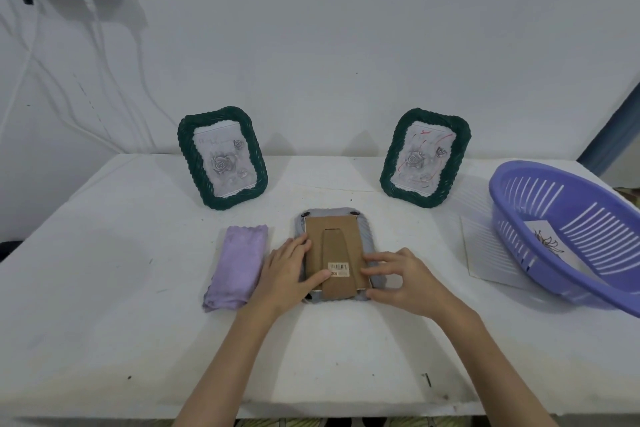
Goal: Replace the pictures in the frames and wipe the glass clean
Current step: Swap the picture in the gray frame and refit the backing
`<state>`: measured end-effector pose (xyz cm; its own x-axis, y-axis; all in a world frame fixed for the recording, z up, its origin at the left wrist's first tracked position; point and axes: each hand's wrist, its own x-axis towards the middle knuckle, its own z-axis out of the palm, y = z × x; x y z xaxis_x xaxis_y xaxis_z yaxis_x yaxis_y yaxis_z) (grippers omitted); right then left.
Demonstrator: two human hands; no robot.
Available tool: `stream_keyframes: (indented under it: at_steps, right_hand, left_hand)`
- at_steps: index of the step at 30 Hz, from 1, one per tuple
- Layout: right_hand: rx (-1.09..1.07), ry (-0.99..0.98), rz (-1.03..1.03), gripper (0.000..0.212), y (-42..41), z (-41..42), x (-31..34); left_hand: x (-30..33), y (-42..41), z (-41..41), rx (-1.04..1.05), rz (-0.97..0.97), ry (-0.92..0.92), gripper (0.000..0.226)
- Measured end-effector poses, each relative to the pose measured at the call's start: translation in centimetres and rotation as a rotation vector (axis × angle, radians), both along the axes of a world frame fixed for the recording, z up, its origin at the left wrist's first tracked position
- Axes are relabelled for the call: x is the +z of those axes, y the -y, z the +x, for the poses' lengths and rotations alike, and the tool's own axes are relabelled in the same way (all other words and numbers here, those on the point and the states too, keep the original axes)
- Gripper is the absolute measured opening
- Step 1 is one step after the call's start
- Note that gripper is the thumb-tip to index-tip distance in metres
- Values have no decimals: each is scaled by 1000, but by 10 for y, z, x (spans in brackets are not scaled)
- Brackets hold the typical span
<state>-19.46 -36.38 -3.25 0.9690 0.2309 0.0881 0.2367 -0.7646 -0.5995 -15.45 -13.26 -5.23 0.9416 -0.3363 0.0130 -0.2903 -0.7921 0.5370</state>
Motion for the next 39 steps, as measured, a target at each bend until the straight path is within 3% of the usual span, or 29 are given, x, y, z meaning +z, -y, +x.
stream_keyframes:
  at_steps: [3,7,15,20,22,28,32,39]
  right_hand:
    - [-13,70,13,38,0,-2,-6]
    - [-46,154,74,30,-4,-5,-15]
    - [-130,219,157,18,-11,-7,-21]
    - [-139,186,152,30,-16,-12,-16]
    - [-152,174,111,31,-20,-8,-11]
    - [-374,133,177,27,-23,55,5]
    - [-282,-40,116,38,-25,85,6]
    - [-195,-58,51,31,-21,97,6]
  left_hand:
    - [-2,1,-1,13,4,2,99]
    - [-3,2,-1,10,-19,-4,75]
    - [-3,2,0,10,-36,-16,72]
    - [-4,-2,2,-11,-37,-8,76]
    - [-2,-5,5,-18,-26,-6,65]
    - [10,3,10,31,45,63,61]
    - [13,5,14,67,45,41,60]
    - [10,4,10,84,-1,85,58]
